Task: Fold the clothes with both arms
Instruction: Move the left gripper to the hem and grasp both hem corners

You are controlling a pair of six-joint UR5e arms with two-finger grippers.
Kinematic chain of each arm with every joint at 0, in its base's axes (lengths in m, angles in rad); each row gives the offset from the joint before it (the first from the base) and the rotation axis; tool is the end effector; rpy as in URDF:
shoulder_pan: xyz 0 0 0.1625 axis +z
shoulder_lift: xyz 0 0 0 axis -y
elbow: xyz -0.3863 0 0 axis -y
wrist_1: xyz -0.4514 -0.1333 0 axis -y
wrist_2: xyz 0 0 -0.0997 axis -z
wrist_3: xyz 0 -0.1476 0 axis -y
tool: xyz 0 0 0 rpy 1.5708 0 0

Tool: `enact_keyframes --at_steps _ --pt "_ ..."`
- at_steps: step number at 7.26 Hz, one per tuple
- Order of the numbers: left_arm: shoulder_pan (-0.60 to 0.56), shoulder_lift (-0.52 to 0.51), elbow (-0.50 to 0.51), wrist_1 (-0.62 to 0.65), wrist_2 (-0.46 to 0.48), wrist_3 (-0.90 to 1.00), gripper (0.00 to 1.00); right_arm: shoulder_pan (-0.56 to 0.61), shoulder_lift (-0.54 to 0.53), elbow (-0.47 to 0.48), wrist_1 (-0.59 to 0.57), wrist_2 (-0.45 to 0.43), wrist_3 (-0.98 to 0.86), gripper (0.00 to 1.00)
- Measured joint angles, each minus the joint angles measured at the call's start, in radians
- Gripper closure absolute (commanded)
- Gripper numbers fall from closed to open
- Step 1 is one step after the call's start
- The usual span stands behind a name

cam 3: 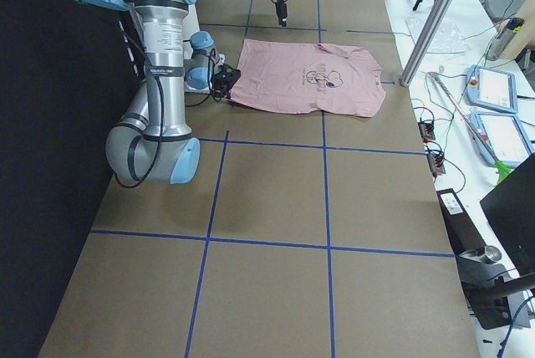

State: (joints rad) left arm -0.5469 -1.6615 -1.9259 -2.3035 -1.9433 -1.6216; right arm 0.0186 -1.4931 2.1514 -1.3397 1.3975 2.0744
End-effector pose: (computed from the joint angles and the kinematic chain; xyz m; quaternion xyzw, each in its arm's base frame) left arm 0.4774 -0.3839 0.3130 -0.0152 0.5672 -0.1422 0.8111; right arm -0.5597 -0.1692 0.2856 -0.0271 -0.4348 0.2681 0.8593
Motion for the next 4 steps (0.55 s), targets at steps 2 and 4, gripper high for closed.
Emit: enact_keyframes --at_steps 2,4 --pt "0.182 0.052 -0.068 0.083 0.093 -0.118 0.21 -0.019 0.002 0.001 -0.016 0.0 0.0 1.0" --pt "0.319 0.063 -0.088 0.157 0.209 -0.205 0.22 -0.024 0.003 0.002 -0.019 0.001 -0.001 1.0"
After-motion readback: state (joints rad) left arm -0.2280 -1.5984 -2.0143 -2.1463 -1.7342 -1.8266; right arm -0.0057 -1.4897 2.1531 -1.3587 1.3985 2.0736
